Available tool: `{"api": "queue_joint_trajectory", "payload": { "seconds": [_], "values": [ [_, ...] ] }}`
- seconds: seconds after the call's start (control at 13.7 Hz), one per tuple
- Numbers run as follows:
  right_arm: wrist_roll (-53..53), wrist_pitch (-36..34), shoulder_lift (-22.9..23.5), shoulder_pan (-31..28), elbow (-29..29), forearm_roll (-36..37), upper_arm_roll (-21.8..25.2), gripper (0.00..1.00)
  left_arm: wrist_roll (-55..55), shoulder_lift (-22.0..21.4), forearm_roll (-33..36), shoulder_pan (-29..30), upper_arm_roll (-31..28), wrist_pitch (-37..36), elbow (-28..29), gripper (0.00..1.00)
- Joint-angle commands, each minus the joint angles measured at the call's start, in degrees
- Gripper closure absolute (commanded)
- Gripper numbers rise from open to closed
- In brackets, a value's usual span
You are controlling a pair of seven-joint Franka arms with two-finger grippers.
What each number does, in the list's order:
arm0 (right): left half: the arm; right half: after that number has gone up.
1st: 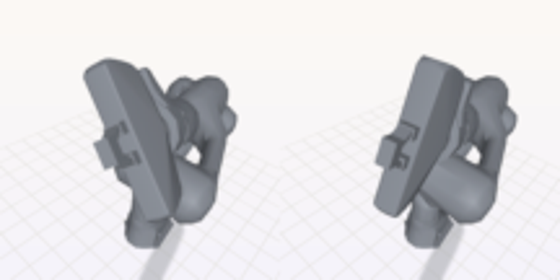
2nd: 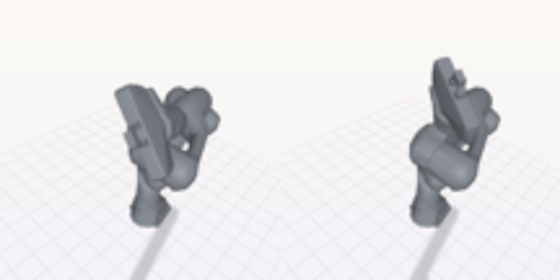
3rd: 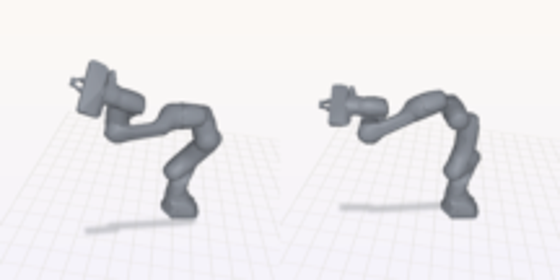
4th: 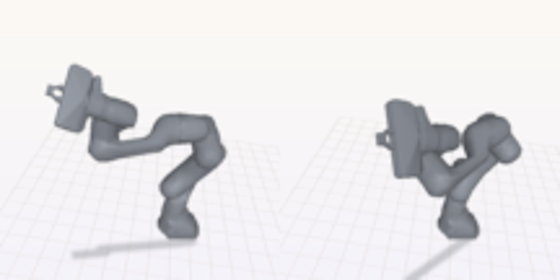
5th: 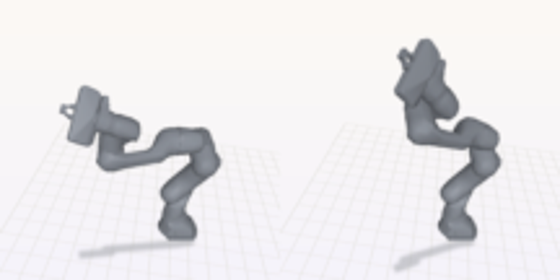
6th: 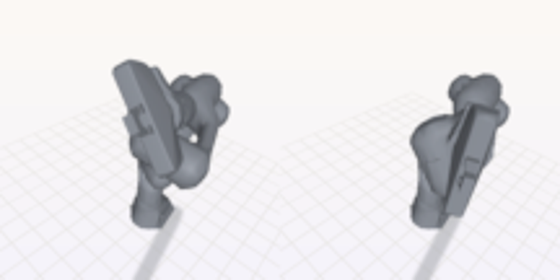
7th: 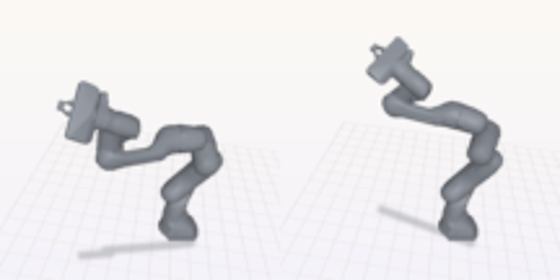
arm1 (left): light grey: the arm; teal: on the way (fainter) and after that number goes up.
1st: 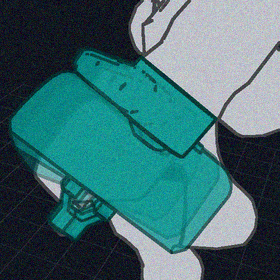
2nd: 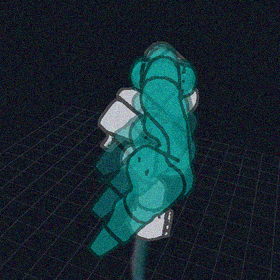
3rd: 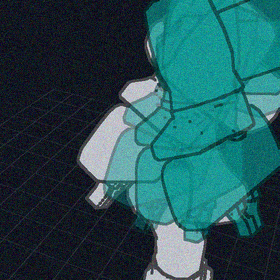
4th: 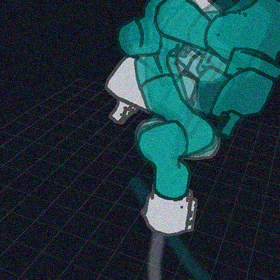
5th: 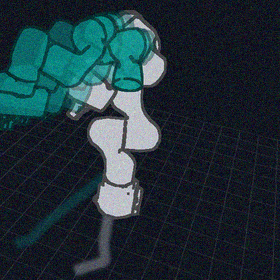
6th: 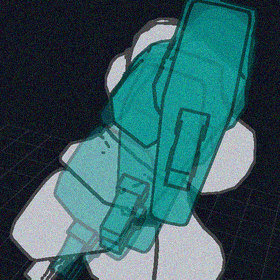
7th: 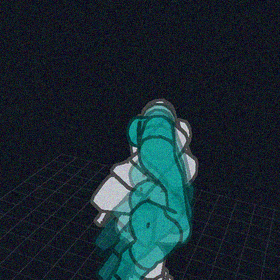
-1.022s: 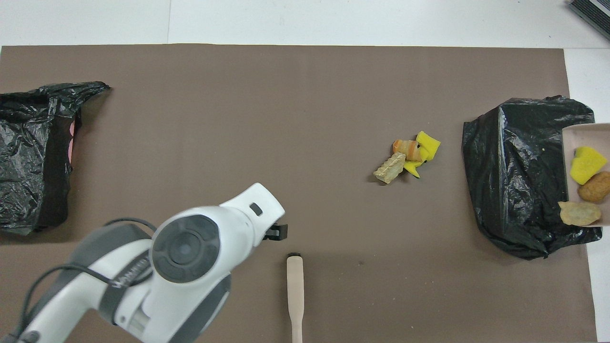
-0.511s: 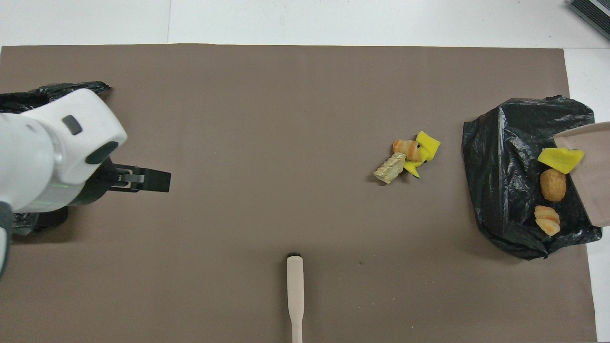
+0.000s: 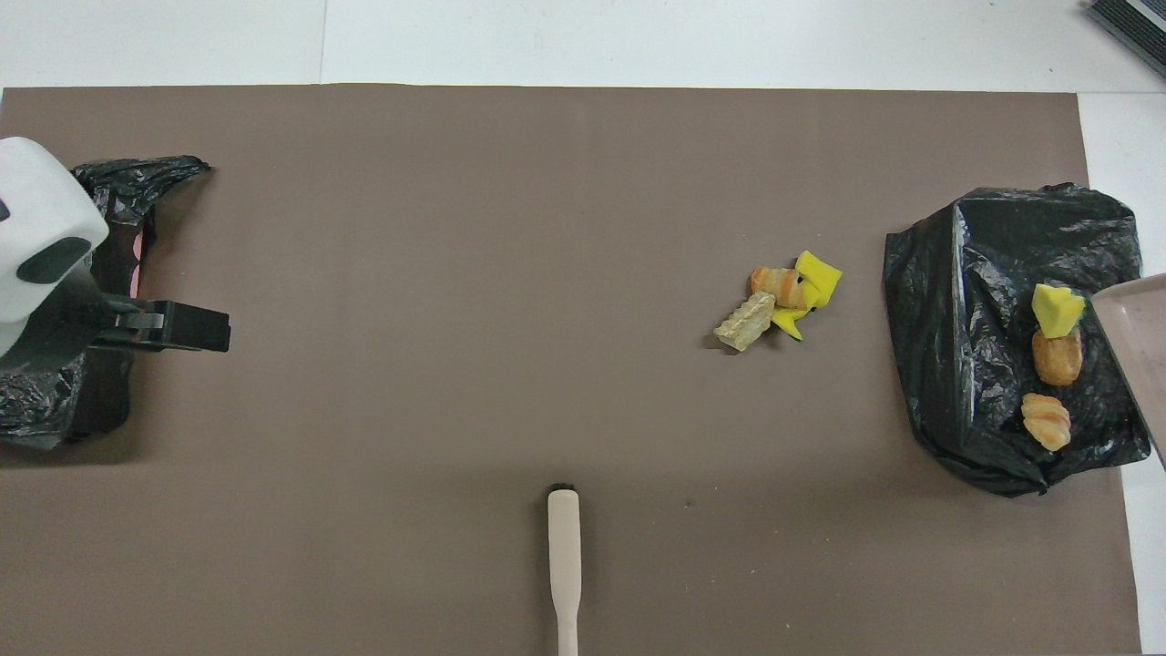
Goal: Sweep and dump trash in bin
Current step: 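Tip the dustpan over the black bag with the right gripper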
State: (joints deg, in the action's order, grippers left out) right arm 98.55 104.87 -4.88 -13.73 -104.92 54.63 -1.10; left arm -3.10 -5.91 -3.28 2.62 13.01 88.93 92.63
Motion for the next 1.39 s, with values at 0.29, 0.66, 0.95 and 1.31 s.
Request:
{"api": "queue_joint_trajectory", "payload": {
  "seconds": [0.29,0.66,0.95,1.31],
  "values": [
    [-12.9,-16.01,-2.5,4.77,2.17,-9.79,-2.93,1.0,7.73,2.56,3.87,-12.11,-14.5,-4.89,-5.09,0.0],
    [-30.3,-17.76,-2.51,4.77,2.17,-20.59,-6.63,1.0,10.04,3.09,4.25,-9.14,-13.54,-6.31,-6.41,0.0],
    [-53.41,-20.14,-2.51,4.77,2.52,-33.07,-12.43,1.0,10.04,3.18,3.01,-8.95,-13.72,-5.44,-6.76,0.0],
    [-83.64,-17.25,0.91,9.58,2.52,-42.05,-16.13,1.0,9.87,2.31,3.1,-9.83,-14.16,-5.34,-6.06,0.0]
  ]
}}
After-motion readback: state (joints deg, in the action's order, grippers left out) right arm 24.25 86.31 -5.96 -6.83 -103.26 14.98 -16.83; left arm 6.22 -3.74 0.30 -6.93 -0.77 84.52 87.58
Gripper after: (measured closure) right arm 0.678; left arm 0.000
